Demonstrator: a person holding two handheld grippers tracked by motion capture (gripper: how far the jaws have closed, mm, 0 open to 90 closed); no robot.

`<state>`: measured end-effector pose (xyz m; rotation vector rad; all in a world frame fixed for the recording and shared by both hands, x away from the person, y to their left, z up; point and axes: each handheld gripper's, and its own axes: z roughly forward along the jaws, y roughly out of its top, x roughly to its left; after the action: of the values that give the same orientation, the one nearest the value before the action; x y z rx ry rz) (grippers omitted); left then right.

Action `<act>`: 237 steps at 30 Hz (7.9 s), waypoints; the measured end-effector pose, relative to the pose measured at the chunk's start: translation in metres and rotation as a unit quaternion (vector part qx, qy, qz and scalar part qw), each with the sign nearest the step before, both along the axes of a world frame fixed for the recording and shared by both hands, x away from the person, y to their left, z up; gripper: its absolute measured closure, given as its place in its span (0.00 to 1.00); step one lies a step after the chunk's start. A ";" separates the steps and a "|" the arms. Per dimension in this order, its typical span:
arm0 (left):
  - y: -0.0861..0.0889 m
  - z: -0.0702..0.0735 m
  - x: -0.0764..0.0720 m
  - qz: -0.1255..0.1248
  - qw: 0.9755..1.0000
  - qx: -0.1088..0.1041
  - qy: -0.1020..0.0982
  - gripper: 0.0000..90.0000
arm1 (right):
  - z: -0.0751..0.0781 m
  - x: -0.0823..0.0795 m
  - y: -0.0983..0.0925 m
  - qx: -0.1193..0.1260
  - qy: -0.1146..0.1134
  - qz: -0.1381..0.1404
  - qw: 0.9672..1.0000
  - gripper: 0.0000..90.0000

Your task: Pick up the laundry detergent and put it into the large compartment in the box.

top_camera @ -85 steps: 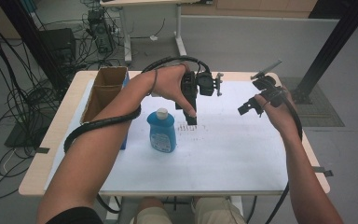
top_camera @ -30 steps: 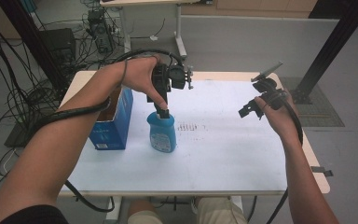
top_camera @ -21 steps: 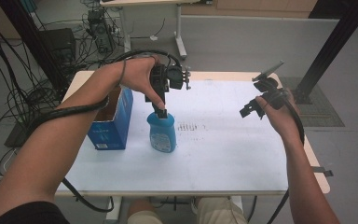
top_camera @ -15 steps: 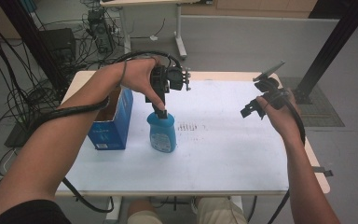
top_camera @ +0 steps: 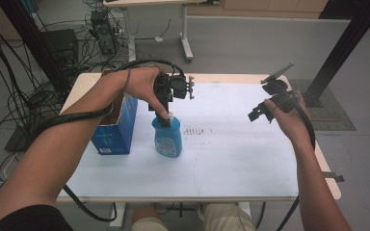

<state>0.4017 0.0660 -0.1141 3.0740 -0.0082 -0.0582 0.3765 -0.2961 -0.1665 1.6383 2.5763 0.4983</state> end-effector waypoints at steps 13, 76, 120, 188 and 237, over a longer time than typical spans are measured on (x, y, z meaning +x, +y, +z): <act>-0.003 -0.026 0.005 -0.008 1.000 0.004 0.014 0.07 | 0.001 -0.001 0.000 -0.001 0.001 -0.002 1.000 0.07; -0.006 -0.052 0.007 -0.018 1.000 0.002 0.023 0.07 | 0.002 0.000 0.004 -0.006 0.006 -0.001 1.000 0.07; -0.004 -0.050 0.006 -0.013 1.000 -0.005 0.020 0.07 | 0.002 0.000 0.004 -0.006 0.006 -0.001 1.000 0.07; -0.005 -0.052 0.004 -0.020 1.000 -0.001 0.019 0.07 | 0.001 0.000 0.002 -0.005 0.008 0.001 1.000 0.07; -0.005 -0.056 0.004 -0.025 0.999 0.001 0.020 0.08 | 0.002 0.002 0.006 -0.005 0.009 0.004 1.000 0.07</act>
<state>0.4055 0.0611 -0.1703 3.0743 -0.0821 -0.1237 0.3785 -0.2904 -0.1650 1.6381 2.5937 0.4718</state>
